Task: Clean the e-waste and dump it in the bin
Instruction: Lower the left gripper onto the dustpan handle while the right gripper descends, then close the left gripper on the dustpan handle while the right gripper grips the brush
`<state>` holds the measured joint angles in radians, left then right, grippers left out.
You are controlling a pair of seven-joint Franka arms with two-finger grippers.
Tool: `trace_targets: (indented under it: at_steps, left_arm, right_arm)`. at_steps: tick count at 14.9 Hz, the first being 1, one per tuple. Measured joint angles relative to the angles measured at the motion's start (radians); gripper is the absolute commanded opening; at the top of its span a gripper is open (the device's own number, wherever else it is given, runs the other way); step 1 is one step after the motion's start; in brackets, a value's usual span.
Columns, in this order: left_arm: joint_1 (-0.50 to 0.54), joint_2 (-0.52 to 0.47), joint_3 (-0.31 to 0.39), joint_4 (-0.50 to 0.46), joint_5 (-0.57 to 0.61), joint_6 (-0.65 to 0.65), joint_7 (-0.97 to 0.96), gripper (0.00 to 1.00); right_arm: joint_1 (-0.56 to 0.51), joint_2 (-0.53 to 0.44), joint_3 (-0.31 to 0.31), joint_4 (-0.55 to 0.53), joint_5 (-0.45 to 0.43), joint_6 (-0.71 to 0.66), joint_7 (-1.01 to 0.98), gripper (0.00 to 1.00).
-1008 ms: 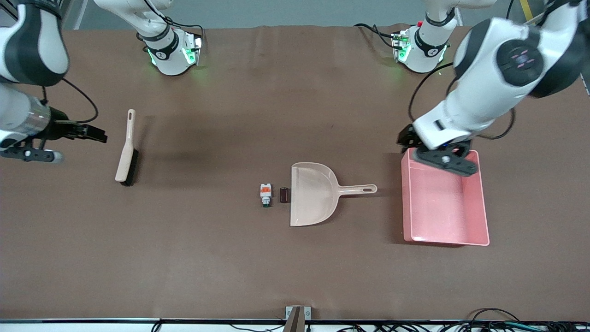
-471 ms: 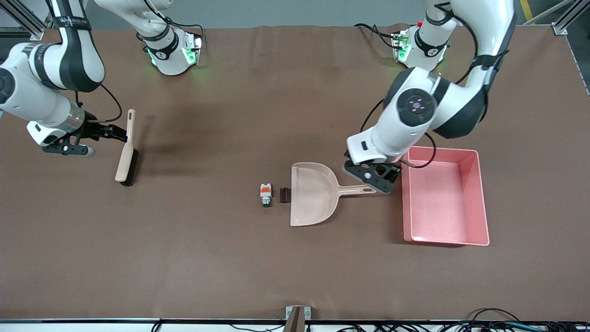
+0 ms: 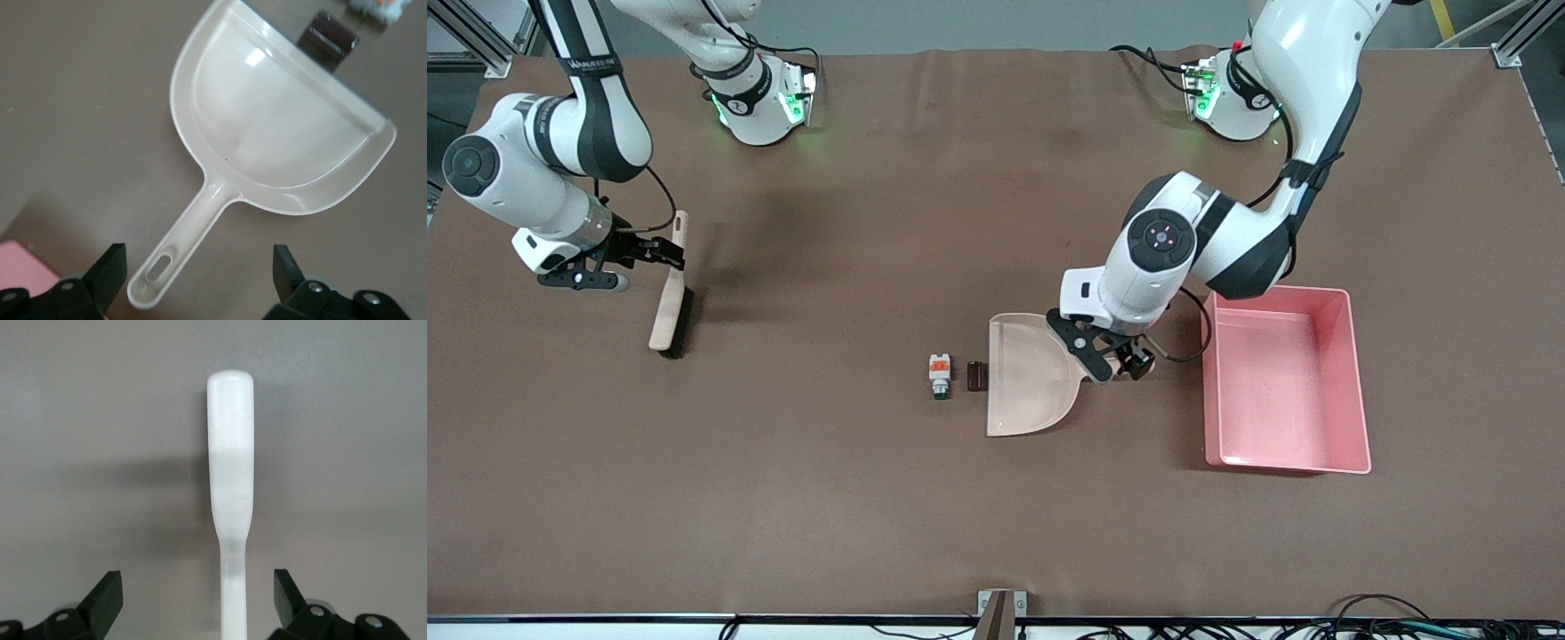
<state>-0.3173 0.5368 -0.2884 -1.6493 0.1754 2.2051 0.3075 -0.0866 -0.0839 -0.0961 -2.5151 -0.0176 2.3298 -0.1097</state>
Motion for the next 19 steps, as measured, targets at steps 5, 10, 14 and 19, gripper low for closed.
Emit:
trace_targets:
  at_steps: [5,10,14,19]
  left_arm:
    - [-0.005,0.058,0.0,0.016,0.006,0.012,0.205,0.93]
    - [-0.006,0.087,0.0,0.017,0.04,0.012,0.397,0.92]
    - [-0.009,0.122,0.0,0.028,0.107,0.012,0.417,0.88]
    - [-0.02,0.148,0.0,0.059,0.15,0.012,0.419,0.8]
  right_arm:
    - [-0.021,0.015,0.0,-0.094,-0.01,0.165,-0.051,1.0]
    - [-0.114,0.103,-0.003,-0.111,-0.011,0.275,-0.182,0.97]
    - [-0.112,0.151,0.005,-0.11,-0.01,0.334,-0.184,0.95]
    - [-0.096,0.181,0.01,-0.106,-0.008,0.364,-0.166,0.7]
